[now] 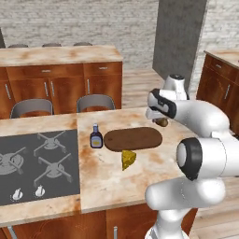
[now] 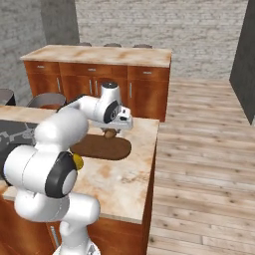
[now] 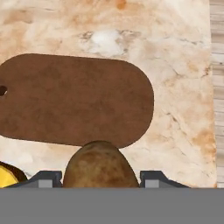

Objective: Retrieve the reheated potato from the microwave, then place the potato, cheese, and condiment on the cutting board.

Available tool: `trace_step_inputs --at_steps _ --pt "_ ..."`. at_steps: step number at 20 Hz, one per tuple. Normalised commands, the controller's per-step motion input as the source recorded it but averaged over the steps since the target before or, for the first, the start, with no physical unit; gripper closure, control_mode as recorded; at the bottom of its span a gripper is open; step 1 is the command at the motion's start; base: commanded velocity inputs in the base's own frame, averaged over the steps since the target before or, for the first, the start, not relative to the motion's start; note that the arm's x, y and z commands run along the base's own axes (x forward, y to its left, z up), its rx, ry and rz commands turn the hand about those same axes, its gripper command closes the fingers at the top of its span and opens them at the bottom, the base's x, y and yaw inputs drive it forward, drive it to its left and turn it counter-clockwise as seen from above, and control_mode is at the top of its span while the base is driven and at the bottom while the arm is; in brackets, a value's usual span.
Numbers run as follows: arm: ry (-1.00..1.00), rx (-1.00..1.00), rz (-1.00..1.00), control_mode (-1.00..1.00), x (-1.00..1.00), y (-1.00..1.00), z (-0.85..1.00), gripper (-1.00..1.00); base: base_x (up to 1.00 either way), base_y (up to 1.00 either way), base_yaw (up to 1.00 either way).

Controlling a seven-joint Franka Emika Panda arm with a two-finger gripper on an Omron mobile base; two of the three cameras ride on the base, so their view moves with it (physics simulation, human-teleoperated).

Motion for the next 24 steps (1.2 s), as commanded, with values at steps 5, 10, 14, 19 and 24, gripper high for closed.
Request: trace_step_inputs --at_steps 5,10,14,19,24 --pt "0.00 0.00 0.00 -1.00 0.40 0.00 -0.41 1.00 0.00 0.00 0.00" --pt "0.01 0.00 0.00 -1.00 0.32 0.00 -0.48 1.00 0.00 0.00 0.00" --pt "0.00 0.00 0.00 -1.00 0.23 0.00 -0.51 1.00 0.00 0.00 0.00" --pt "0.00 0.00 0.00 -1.00 0.12 0.01 -0.45 1.00 0.00 0.00 0.00" --pt "0.00 0.00 0.00 -1.00 0.20 0.00 -0.37 1.00 0.00 0.00 0.00"
